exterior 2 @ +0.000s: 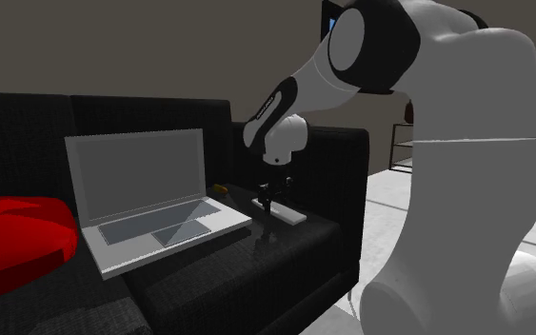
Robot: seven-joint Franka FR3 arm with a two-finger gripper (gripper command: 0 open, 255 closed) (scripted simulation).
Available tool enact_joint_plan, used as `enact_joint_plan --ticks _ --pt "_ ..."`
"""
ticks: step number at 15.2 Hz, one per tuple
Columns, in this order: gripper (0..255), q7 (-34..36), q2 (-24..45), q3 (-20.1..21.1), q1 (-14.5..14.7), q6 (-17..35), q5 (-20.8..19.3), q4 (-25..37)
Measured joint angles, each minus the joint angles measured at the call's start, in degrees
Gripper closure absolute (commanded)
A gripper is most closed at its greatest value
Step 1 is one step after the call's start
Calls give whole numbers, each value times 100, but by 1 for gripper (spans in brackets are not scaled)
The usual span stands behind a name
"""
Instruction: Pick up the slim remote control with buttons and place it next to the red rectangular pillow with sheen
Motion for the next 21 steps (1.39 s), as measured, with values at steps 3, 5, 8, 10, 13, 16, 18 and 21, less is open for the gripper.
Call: enact_joint_plan --ticks 3,5,8,10,13,16,18,21 --pt "255 -12 -101 -2 -5 -192 6 92" --pt "255 -4 -173 3 1 -353 8 181" --pt "255 -10 -264 2 -1 -564 12 301" --pt "255 -6 -312 5 3 -701 14 390" --pt "255 -23 -367 -1 -5 -920 19 553" --pt "255 -26 -446 0 -5 -1151 23 706" --pt "255 -23 -466 2 -2 -1289 23 823" --pt "255 -21 -507 3 -1 -1514 25 1008"
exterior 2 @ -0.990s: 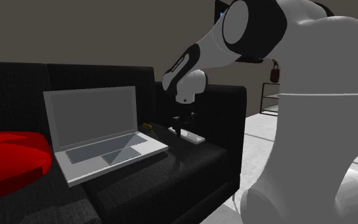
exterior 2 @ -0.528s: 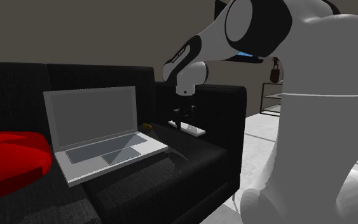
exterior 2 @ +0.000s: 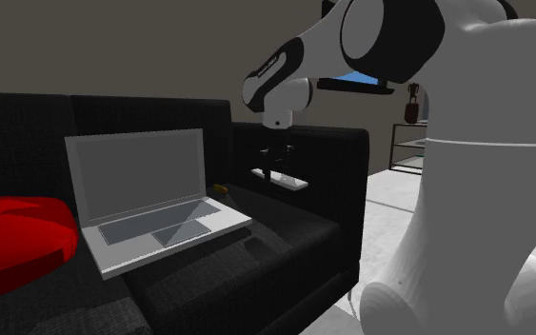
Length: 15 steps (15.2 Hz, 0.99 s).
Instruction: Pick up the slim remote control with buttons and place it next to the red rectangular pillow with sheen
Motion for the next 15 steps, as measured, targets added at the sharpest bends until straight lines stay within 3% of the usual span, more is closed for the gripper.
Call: enact_joint_plan --ticks 15 --pt "255 -22 4 -6 -6 -1179 4 1183"
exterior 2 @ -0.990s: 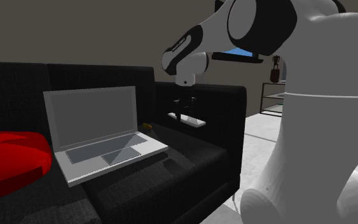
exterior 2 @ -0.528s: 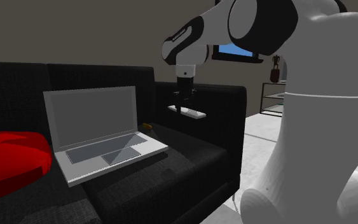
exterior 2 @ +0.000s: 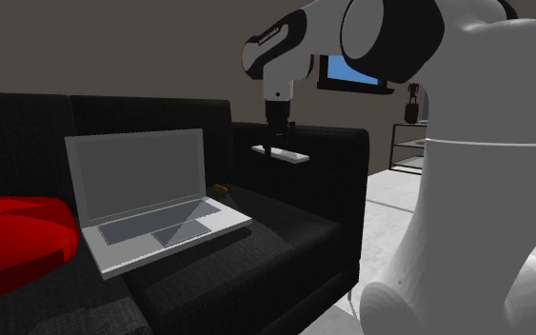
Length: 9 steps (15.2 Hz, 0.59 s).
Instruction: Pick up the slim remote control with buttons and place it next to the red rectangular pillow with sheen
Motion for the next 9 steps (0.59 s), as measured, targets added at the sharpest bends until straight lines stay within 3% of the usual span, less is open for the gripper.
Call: enact_joint_plan --ticks 4,9 --pt "255 9 45 5 5 -260 -2 306" --pt "255 471 -420 236 241 -208 -11 -217"
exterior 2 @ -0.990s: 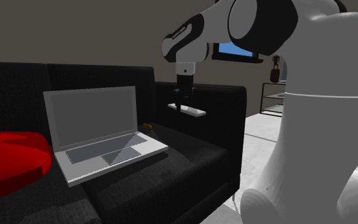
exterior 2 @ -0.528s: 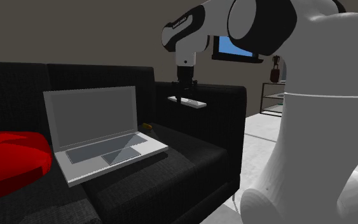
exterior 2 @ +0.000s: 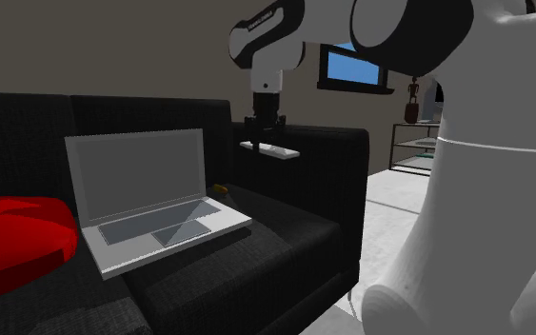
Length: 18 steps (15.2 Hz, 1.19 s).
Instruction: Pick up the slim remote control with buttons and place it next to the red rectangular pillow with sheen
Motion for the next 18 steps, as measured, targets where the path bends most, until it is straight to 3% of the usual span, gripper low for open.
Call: enact_joint_plan --ticks 9,18 --pt "255 1107 -733 614 512 57 74 -797" --pt "255 2312 -952 1347 1015 -12 180 -948"
